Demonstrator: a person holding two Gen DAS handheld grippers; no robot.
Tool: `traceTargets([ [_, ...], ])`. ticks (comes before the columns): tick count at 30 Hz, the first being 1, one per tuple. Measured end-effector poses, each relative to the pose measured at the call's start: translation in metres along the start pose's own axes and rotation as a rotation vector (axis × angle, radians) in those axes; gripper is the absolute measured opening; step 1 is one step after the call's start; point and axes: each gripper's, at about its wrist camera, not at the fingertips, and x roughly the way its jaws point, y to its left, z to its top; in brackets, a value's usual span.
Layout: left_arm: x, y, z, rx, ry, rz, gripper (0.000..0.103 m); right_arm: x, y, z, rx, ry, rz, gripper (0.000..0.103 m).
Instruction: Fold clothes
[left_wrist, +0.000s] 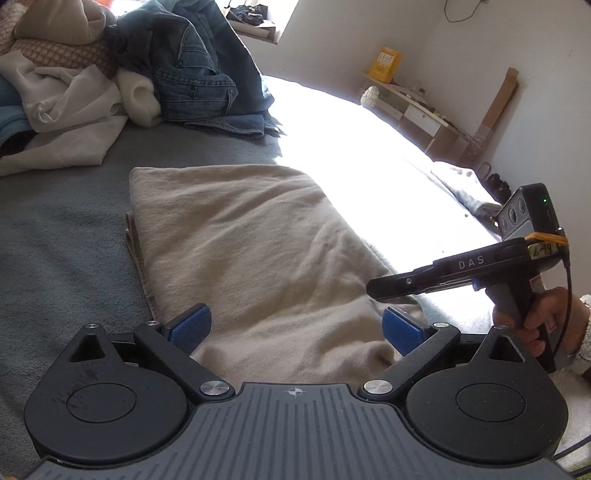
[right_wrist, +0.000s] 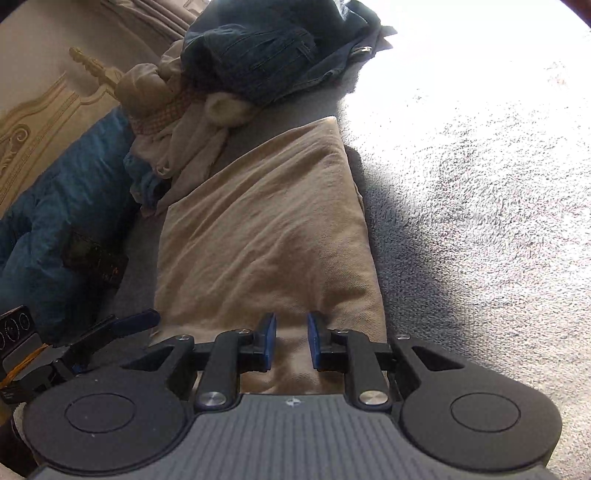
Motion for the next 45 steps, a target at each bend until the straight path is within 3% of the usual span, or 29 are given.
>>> traceTargets([
  [7,0.009,0.0,0.028,-0.028,-0.046,0.02,0.101,-0.001,-0.001,-0.002,0.019,-0.013,0.002,0.02],
  [9,0.02,0.001,0.033,-0.036,-0.045,0.061,0.101,-0.002,0.0,-0.003,0.016,-0.019,0.001,0.021],
  [13,0.047,0.009,0.036,-0.071,-0.002,0.155,0.101,-0.002,0.0,-0.005,0.017,-0.028,0.001,0.021],
  [25,0.055,0.007,0.039,-0.094,0.022,0.209,0.103,0.001,-0.005,-0.003,0.052,-0.026,0.025,0.021],
  [32,0.063,-0.011,0.05,-0.077,0.072,0.361,0.103,0.001,-0.006,-0.003,0.051,-0.029,0.023,0.021],
  [45,0.073,-0.011,0.061,-0.14,0.122,0.463,0.103,-0.001,-0.007,-0.002,0.074,-0.02,0.03,0.021],
])
